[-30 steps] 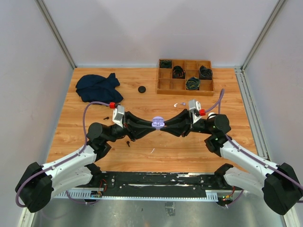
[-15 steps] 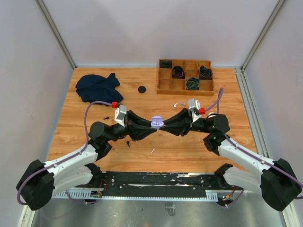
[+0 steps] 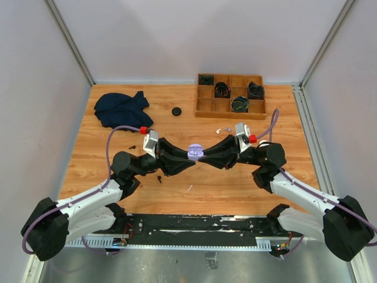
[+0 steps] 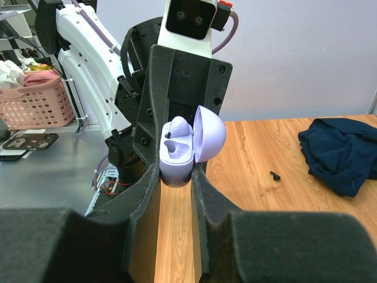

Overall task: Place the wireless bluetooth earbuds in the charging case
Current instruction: Adjust the charging case, then pick up the earbud from the center of the board.

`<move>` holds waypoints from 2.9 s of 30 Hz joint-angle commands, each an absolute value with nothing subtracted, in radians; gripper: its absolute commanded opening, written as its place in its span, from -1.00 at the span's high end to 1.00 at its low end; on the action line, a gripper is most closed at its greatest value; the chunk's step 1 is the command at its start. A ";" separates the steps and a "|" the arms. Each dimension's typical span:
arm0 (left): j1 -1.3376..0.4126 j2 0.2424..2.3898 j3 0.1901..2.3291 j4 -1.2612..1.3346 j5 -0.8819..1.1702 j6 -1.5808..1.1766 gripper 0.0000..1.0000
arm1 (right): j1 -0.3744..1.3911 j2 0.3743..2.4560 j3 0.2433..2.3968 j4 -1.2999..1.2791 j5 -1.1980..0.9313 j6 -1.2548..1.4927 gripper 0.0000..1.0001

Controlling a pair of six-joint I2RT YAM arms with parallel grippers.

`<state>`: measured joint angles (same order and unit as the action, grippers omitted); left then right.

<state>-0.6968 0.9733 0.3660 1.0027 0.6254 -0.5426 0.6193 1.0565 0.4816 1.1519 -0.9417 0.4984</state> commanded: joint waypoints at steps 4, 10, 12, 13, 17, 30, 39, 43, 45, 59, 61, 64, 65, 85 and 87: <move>-0.695 0.976 0.389 1.074 0.645 -0.561 0.21 | 0.600 1.063 0.484 1.190 -0.969 0.487 0.90; -0.695 0.973 0.391 1.075 0.646 -0.561 0.22 | 0.608 1.065 0.490 1.169 -0.971 0.470 0.90; -0.695 0.972 0.391 1.075 0.647 -0.564 0.22 | 0.614 1.065 0.494 1.146 -0.972 0.455 0.90; -0.695 0.972 0.390 1.075 0.647 -0.564 0.22 | 0.615 1.066 0.495 1.137 -0.972 0.451 0.90; -0.695 0.971 0.389 1.077 0.647 -0.566 0.22 | 0.622 1.067 0.496 1.134 -0.970 0.444 0.90; -0.695 0.962 0.376 1.066 0.662 -0.521 0.75 | 0.634 1.058 0.502 1.077 -0.967 0.400 0.65; -0.695 0.848 0.285 0.979 0.560 -0.332 1.00 | 0.633 0.936 0.577 0.594 -0.865 0.157 0.05; -0.695 0.785 0.233 0.953 0.505 -0.265 1.00 | 0.631 0.890 0.631 0.352 -0.734 0.060 -0.07; -0.695 0.758 0.215 0.923 0.472 -0.239 1.00 | 0.628 0.890 0.669 0.240 -0.649 0.033 -0.08; -0.695 0.711 0.162 0.809 0.337 -0.145 0.99 | 0.470 1.211 0.913 -0.120 -0.151 0.066 -0.08; -0.695 0.719 0.157 0.808 0.327 -0.137 0.99 | 0.432 1.275 0.938 -0.120 -0.123 0.077 -0.05; -0.695 0.736 0.153 0.808 0.319 -0.127 0.99 | 0.388 1.389 0.987 -0.120 -0.052 0.091 0.00; -0.695 0.741 0.154 0.807 0.319 -0.124 0.99 | 0.378 1.427 1.010 -0.119 -0.022 0.096 0.00; -0.695 0.711 0.149 0.773 0.327 -0.112 1.00 | 0.353 1.975 1.364 -0.144 0.295 0.231 0.12; -0.695 0.711 0.149 0.770 0.328 -0.112 0.99 | 0.354 2.006 1.384 -0.158 0.269 0.241 0.13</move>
